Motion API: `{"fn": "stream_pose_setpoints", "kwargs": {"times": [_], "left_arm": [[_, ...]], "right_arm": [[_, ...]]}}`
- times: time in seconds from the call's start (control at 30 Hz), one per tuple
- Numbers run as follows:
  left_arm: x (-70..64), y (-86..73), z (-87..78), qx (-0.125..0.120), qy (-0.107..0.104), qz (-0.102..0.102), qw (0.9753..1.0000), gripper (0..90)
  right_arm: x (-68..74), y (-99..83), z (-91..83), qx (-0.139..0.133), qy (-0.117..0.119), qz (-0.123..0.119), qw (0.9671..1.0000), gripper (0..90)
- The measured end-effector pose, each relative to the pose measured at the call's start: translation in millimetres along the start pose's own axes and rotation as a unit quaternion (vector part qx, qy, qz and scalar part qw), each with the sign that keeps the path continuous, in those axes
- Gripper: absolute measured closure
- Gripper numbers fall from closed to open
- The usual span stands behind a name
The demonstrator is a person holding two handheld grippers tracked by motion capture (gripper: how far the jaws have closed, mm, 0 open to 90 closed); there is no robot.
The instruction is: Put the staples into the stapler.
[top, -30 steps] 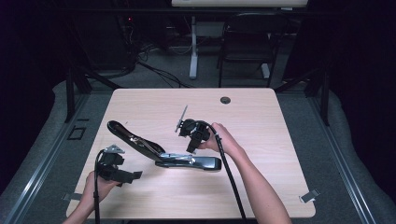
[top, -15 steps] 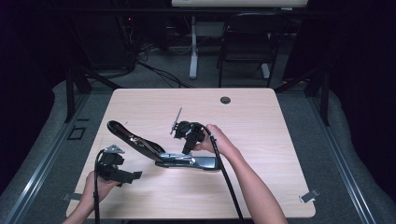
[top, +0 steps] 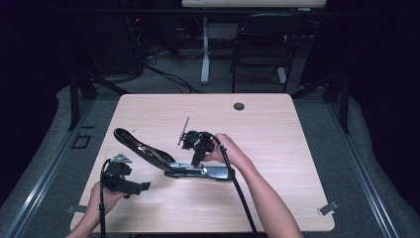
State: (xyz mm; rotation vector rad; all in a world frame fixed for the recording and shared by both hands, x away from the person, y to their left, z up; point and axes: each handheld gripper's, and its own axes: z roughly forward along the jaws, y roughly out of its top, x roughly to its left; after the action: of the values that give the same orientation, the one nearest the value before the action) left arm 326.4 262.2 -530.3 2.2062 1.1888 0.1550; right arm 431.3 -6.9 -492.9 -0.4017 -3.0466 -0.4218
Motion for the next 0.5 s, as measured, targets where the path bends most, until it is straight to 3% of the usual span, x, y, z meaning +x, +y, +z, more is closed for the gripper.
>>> {"fn": "stream_pose_setpoints", "kwargs": {"times": [0.5], "left_arm": [[0.1,0.0,1.2,0.002,-0.001,-0.001,1.0000,0.0]], "right_arm": [[0.1,0.3,3.8,-0.001,0.008,-0.008,0.9999,78.1]]}}
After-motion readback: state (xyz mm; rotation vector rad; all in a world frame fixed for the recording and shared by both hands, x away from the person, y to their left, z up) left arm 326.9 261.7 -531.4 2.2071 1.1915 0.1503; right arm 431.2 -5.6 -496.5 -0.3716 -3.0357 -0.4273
